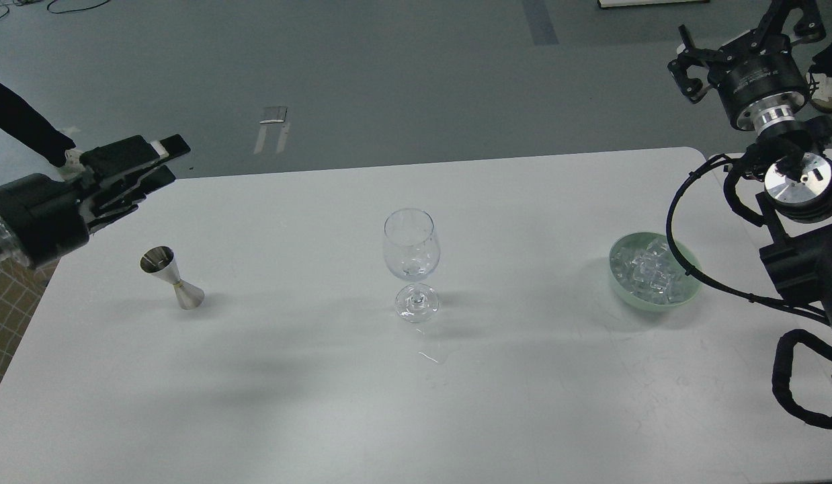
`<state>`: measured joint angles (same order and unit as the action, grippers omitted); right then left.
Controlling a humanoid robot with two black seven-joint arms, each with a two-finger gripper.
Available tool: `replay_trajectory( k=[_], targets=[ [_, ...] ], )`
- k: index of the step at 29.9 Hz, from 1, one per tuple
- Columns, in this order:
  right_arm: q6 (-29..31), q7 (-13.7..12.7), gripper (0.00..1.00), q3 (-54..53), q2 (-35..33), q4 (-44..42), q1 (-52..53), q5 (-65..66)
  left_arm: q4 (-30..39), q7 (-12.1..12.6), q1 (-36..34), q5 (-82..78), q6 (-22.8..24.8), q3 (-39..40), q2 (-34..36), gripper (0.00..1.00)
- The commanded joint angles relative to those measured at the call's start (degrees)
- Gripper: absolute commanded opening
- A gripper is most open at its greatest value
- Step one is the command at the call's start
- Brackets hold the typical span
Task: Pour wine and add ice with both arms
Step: 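Swing the left gripper down toward the silver jigger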
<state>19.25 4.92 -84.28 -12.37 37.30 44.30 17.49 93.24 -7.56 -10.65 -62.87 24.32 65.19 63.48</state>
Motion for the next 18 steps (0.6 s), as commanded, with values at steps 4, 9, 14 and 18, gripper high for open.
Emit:
replay_trajectory(
  k=[4, 9, 14, 18],
  targets=[
    [0.00, 0.00, 1.00, 0.00, -0.11, -0.21, 0.00, 0.00, 2.56, -0.17, 3.96, -4.02, 0.29, -1.12, 2.52, 0.73],
    [0.00, 0.00, 1.00, 0.09, -0.11, -0.21, 0.00, 0.00, 3.79, 0.27, 5.02, -8.14, 0.37, -5.42, 4.63, 0.73],
    [0.00, 0.00, 1.00, 0.09, -0.03, -0.21, 0.00, 0.00, 3.18, 0.62, 5.28, -15.07, -0.33, -7.79, 3.85, 0.73],
    [0.00, 0.00, 1.00, 0.09, -0.11, -0.12, 0.09, 0.00, 1.86, 0.88, 5.37, -18.60, -1.64, -7.97, 2.79, 0.73]
  ],
)
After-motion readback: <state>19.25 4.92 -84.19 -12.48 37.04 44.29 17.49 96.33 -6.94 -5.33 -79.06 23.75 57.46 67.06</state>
